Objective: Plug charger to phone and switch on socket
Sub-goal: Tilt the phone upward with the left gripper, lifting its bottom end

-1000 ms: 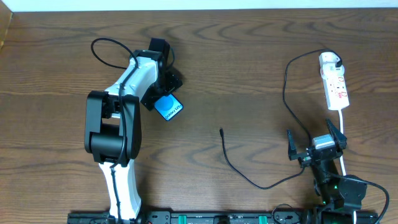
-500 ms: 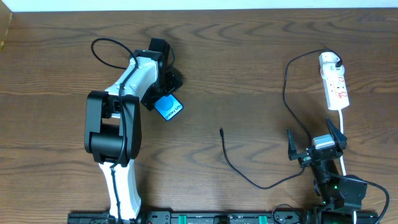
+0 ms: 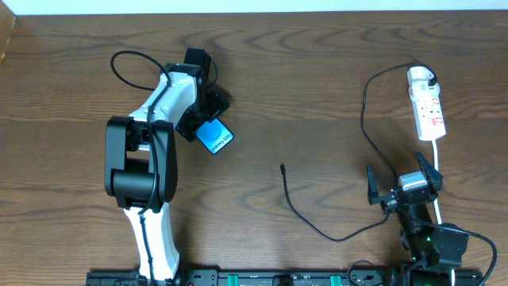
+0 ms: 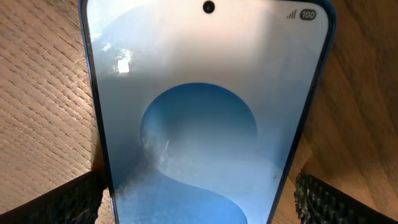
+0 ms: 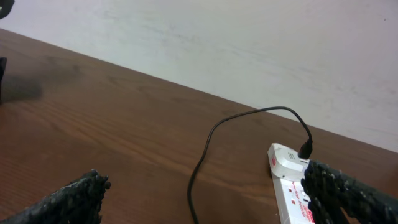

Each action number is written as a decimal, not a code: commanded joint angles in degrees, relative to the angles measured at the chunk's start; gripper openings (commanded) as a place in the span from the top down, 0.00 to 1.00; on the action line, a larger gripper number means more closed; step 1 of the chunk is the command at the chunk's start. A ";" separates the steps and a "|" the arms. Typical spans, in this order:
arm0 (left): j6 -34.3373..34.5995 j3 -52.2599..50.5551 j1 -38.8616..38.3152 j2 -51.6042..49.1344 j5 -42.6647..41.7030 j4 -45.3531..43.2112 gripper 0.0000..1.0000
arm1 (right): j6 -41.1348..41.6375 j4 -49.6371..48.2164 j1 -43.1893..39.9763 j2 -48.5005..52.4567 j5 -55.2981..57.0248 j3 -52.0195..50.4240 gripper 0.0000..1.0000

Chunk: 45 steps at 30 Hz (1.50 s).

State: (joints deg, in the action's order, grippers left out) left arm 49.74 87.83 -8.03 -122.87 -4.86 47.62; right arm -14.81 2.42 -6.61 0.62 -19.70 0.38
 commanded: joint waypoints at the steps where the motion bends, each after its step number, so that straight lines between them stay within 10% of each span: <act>1: 0.52 -1.38 0.39 -1.49 -0.96 0.13 0.02 | -0.66 0.35 0.28 -0.24 0.07 -0.07 0.01; 45: 0.31 -1.38 0.42 -1.49 -0.92 0.09 0.39 | -0.66 0.35 0.28 -0.24 0.04 -0.07 0.01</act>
State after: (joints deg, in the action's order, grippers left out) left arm 49.71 87.83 -7.88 -122.83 -4.78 47.88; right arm -14.81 2.42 -6.61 0.64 -19.70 0.38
